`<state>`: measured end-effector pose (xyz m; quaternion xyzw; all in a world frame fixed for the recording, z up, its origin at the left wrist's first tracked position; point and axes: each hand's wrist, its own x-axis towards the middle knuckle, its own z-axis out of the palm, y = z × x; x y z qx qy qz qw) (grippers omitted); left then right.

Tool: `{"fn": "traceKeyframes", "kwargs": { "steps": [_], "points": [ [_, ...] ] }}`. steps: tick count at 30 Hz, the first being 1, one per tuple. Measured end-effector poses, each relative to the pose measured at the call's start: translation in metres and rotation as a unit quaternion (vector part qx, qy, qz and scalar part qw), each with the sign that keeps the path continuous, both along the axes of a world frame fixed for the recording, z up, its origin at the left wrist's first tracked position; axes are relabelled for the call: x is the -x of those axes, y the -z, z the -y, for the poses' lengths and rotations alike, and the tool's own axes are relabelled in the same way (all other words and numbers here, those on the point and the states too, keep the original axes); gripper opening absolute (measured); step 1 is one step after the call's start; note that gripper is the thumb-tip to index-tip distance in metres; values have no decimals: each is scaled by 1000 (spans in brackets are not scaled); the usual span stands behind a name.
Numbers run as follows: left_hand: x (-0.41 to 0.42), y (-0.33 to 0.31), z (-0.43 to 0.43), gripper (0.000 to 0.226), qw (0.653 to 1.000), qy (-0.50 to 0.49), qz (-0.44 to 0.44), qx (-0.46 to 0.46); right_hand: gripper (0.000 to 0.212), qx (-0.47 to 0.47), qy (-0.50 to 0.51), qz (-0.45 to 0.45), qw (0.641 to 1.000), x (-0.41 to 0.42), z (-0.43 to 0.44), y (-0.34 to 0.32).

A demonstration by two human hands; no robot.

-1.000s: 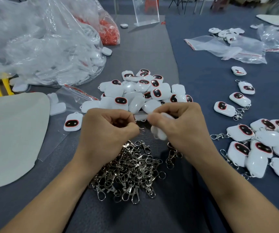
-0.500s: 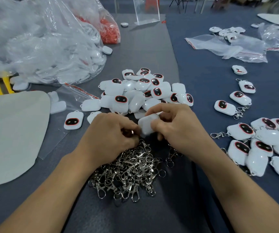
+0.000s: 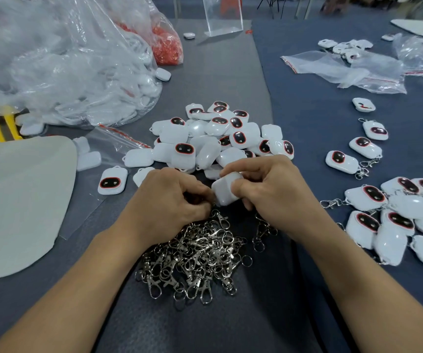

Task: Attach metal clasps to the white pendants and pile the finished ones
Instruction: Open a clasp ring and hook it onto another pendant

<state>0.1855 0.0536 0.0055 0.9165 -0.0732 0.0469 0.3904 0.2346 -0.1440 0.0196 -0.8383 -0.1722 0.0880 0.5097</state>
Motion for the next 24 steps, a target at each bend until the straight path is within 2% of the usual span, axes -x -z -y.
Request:
{"fn": "traceKeyframes", "kwargs": {
  "steps": [5, 10, 16, 21, 24],
  "points": [
    [1, 0, 1, 11, 1000, -7, -6, 17, 30, 13, -10, -6, 1000, 0, 1, -4],
    [3, -2, 1, 25, 1000, -16, 9, 6, 28, 31, -10, 4, 999, 2, 1, -8],
    [4, -1, 4, 9, 999, -40, 7, 8, 24, 25, -9, -15, 1000, 5, 1, -11],
    [5, -1, 6, 17, 998, -55, 14, -7, 23, 22, -8, -22, 999, 8, 1, -7],
    [7, 0, 7, 21, 997, -73, 25, -6, 23, 0, 1, -61, 998, 8, -1, -4]
  ]
}}
